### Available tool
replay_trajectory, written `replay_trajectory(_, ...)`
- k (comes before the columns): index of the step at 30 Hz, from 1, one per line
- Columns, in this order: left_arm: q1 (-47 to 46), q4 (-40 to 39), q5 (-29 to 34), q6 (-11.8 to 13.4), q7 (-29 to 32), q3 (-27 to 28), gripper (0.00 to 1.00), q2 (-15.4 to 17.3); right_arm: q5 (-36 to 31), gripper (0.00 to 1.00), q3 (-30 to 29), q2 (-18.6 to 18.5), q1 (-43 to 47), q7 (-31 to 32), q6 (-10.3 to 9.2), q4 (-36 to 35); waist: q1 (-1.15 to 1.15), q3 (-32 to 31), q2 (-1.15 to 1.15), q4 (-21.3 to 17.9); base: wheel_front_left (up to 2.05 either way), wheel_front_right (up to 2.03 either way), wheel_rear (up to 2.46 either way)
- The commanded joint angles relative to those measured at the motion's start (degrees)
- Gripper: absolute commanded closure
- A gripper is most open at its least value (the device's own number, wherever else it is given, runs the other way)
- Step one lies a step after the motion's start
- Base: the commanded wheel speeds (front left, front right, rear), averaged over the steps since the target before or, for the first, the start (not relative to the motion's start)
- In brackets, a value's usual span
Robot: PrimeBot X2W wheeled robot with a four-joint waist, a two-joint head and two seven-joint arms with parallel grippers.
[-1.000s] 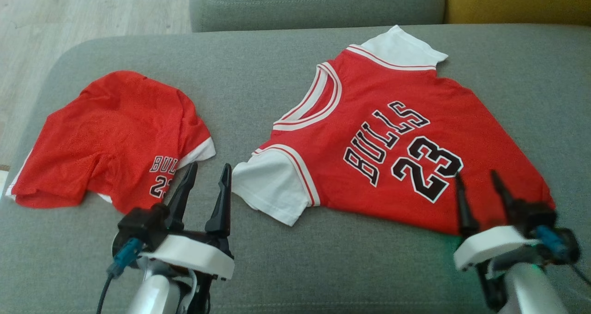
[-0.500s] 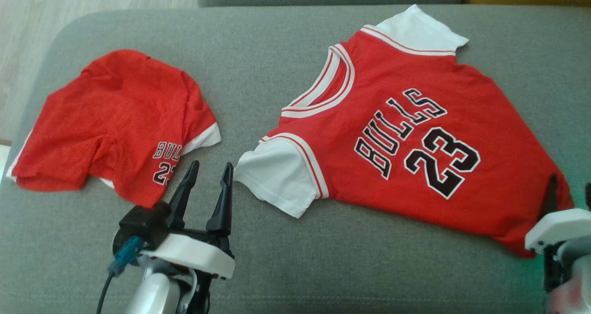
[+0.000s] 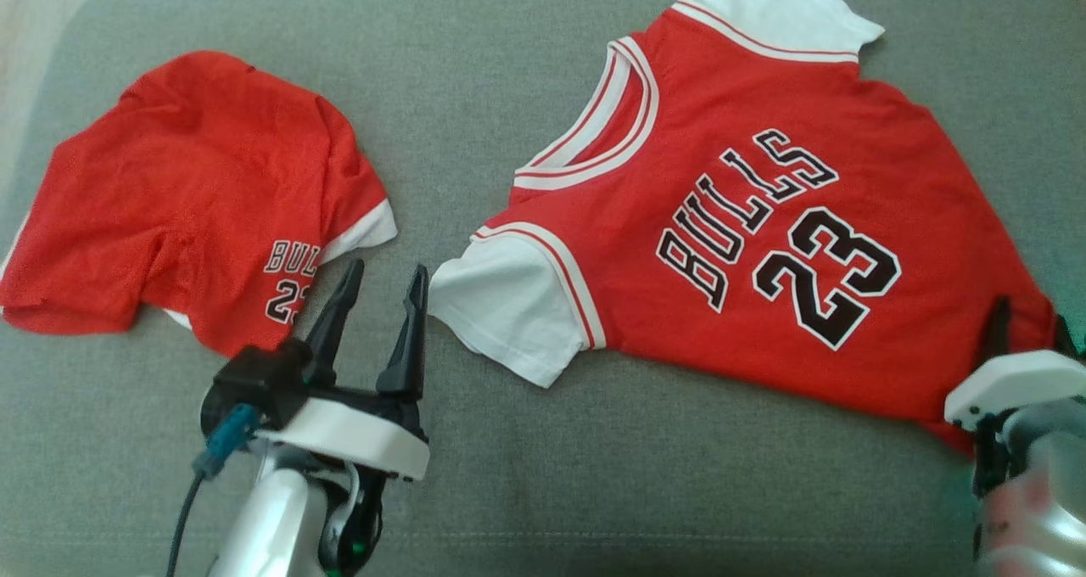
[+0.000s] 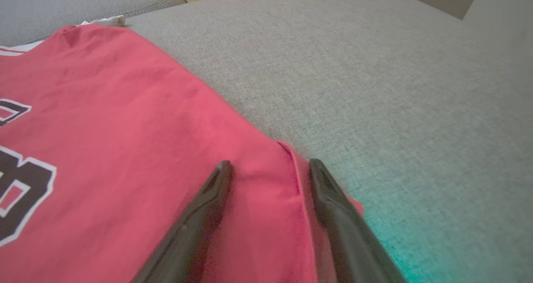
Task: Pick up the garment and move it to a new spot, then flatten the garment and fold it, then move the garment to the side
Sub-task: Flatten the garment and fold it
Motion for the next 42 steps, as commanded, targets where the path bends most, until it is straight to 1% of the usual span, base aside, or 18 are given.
replay_trajectory(1, -2.6, -1.9, 0.4, -0.4, -0.3, 2.3, 0.00, 0.4, -0.8, 1.00, 1.3, -0.3, -2.3, -1.0, 0.22, -0.4, 0.00, 0.8, 0.00, -0.1, 0.00, 0.00, 0.00)
replay_trajectory(4, -3.2, -1.8, 0.6, -0.6, -0.3, 2.5, 0.00, 0.4, -0.8, 1.00, 1.5, -0.3, -3.6, -2.3, 0.22, 0.7, 0.00, 1.5, 0.00, 0.0, 0.00, 0.00, 0.00)
replay_trajectory(7, -3.4, -1.4, 0.7, -0.7, -0.3, 2.6, 0.00, 0.4, -1.2, 1.00, 2.3, -0.3, -4.8, -3.8, 0.22, 0.1, 0.00, 1.5, 0.00, 0.1, 0.00, 0.00, 0.00)
replay_trajectory(11, -3.3, -0.9, 0.3, -0.7, -0.3, 2.5, 0.00, 0.4, -2.6, 1.00, 3.6, -0.3, -6.2, -4.6, 0.22, -2.2, 0.00, 0.1, 0.00, 0.4, 0.00, 0.00, 0.00)
replay_trajectory(14, -2.9, -0.8, -0.2, -0.5, -0.3, 2.3, 0.00, 0.4, -4.3, 1.00, 4.4, -0.3, -7.7, -3.9, 0.22, -5.2, 0.00, -1.2, 0.00, 0.9, 0.00, 0.00, 0.00)
replay_trajectory(15, -2.9, -0.8, -0.2, -0.5, -0.3, 2.3, 0.00, 0.4, -4.3, 1.00, 4.4, -0.3, -7.7, -3.9, 0.22, -5.2, 0.00, -1.2, 0.00, 0.9, 0.00, 0.00, 0.00)
replay_trajectory(21, -2.1, -0.9, -1.0, 0.1, -0.3, 2.0, 0.00, 0.4, -6.5, 1.00, 7.4, -0.3, -11.6, 0.3, 0.22, -12.9, 0.00, -3.1, 0.00, 1.7, 0.00, 0.00, 0.00)
replay_trajectory(25, -1.6, -1.2, -1.5, 0.4, -0.3, 1.5, 0.00, 0.4, -7.7, 1.00, 10.2, -1.1, -13.2, 4.3, 0.22, -15.4, 0.00, -3.5, 0.00, 2.5, 0.00, 0.00, 0.00)
replay_trajectory(28, -1.6, -1.4, -1.7, 0.5, -0.3, 1.2, 0.00, 0.4, -8.6, 1.00, 11.4, -2.4, -14.1, 6.5, 0.22, -14.5, 0.00, -3.2, 0.00, 3.2, 0.00, 0.00, 0.00)
replay_trajectory(30, -1.9, -1.5, -1.8, 0.5, -0.3, 1.0, 0.00, 0.4, -10.2, 1.00, 11.9, -4.2, -14.7, 7.3, 0.22, -12.9, 0.00, -2.6, 0.00, 3.9, 0.00, 0.00, 0.00)
replay_trajectory(34, -2.7, -1.7, -1.9, 0.4, -0.3, 0.6, 0.00, 0.4, -13.6, 1.00, 11.0, -7.8, -17.2, 7.3, 0.22, -9.0, 0.00, -1.3, 0.00, 5.2, 0.00, 0.00, 0.00)
replay_trajectory(38, -3.2, -1.7, -1.8, 0.5, -0.3, 0.8, 0.00, 0.4, -16.1, 1.00, 9.9, -9.6, -20.5, 6.2, 0.22, -4.7, 0.00, -0.2, 0.00, 5.9, 0.00, 0.00, 0.00)
replay_trajectory(39, -3.2, -1.7, -1.7, 0.4, -0.3, 0.8, 0.00, 0.4, -17.0, 0.45, 9.8, -10.1, -21.0, 5.5, 0.22, -3.7, 0.00, 0.0, 0.00, 6.0, 0.00, 0.00, 0.00)
replay_trajectory(40, -3.3, -1.6, -1.7, 0.4, -0.3, 0.8, 0.00, 0.4, -17.7, 0.00, 9.4, -10.4, -21.5, 5.0, 0.22, -2.7, 0.00, 0.1, 0.00, 6.1, 0.00, 0.00, 0.00)
replay_trajectory(42, -3.3, -1.6, -1.7, 0.4, -0.3, 0.8, 0.00, 0.4, -18.8, 0.00, 8.7, -10.6, -22.3, 3.9, 0.22, -0.9, 0.00, 0.1, 0.00, 6.1, 0.00, 0.00, 0.00)
